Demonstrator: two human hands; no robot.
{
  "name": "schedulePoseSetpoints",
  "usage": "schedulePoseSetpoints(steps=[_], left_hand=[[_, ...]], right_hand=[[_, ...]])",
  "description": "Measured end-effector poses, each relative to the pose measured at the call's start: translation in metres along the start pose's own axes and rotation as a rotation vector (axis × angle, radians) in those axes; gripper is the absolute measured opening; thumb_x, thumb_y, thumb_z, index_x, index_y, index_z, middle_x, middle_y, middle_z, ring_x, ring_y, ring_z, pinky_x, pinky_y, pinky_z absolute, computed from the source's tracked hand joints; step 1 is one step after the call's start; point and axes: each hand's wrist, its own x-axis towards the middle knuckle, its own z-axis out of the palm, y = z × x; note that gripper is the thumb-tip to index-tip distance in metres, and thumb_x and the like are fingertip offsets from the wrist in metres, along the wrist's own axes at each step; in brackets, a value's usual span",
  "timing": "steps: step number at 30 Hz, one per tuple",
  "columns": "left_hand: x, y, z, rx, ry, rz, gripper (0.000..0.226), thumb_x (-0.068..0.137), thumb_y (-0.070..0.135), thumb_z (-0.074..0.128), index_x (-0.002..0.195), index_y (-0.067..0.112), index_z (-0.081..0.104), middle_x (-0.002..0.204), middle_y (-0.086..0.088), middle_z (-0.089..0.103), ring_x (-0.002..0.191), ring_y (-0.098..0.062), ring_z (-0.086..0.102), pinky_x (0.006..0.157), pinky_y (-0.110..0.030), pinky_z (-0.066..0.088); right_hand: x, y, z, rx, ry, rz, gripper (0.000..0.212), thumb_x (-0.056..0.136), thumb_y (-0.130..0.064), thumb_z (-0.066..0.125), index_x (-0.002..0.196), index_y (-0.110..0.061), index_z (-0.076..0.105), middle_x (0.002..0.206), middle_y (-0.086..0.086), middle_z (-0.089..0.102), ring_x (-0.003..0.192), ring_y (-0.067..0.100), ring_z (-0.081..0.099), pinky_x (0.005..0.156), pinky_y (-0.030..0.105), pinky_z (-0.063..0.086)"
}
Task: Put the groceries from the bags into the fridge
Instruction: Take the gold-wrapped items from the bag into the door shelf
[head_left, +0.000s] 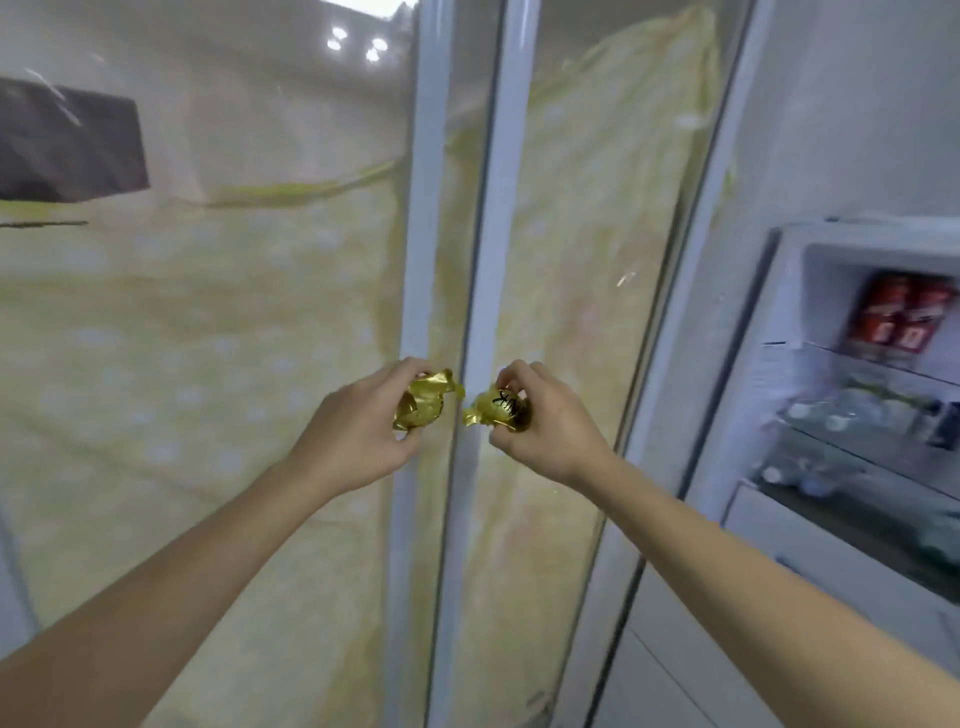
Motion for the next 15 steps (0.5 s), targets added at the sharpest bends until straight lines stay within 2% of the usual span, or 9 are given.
schedulePoseSetpoints(steps=[4, 8, 12, 15], left_hand=[[0.075, 0.09, 0.067, -0.154, 0.019, 0.137, 0.056, 0.079, 0.023, 0.071, 0.126, 0.042, 0.047, 0.12, 0.021, 0.063, 0.095, -0.018, 0.065, 0.077, -0.038, 0.055], [0.142, 0.167, 0.118, -0.341, 0.016, 0.251, 0.056, 0.077, 0.015, 0.074, 0.122, 0.04, 0.052, 0.112, 0.015, 0.066, 0.094, -0.022, 0.066, 0.076, -0.04, 0.055], [0.199, 0.243, 0.144, -0.518, -0.006, 0.4, 0.058, 0.074, 0.008, 0.075, 0.119, 0.039, 0.055, 0.108, 0.012, 0.065, 0.096, -0.026, 0.065, 0.08, -0.042, 0.054], [0.233, 0.297, 0.152, -0.64, -0.026, 0.505, 0.059, 0.075, 0.011, 0.076, 0.12, 0.042, 0.055, 0.112, 0.01, 0.064, 0.098, -0.025, 0.064, 0.085, -0.043, 0.054]], right_hand=[[-0.008, 0.063, -0.097, -0.197, 0.093, 0.147, 0.043, 0.068, -0.039, 0.068, 0.107, -0.03, 0.05, 0.104, -0.005, 0.053, 0.088, 0.026, 0.059, 0.079, 0.045, 0.054], [-0.027, 0.102, -0.184, -0.391, 0.144, 0.274, 0.042, 0.076, -0.038, 0.071, 0.109, -0.025, 0.048, 0.103, -0.001, 0.051, 0.089, 0.031, 0.057, 0.074, 0.042, 0.051], [-0.055, 0.12, -0.274, -0.623, 0.251, 0.418, 0.041, 0.079, -0.035, 0.071, 0.111, -0.021, 0.048, 0.105, 0.001, 0.051, 0.086, 0.032, 0.057, 0.072, 0.044, 0.053], [-0.073, 0.116, -0.331, -0.742, 0.328, 0.555, 0.041, 0.079, -0.038, 0.07, 0.107, -0.021, 0.045, 0.105, 0.002, 0.051, 0.089, 0.034, 0.056, 0.072, 0.042, 0.049]])
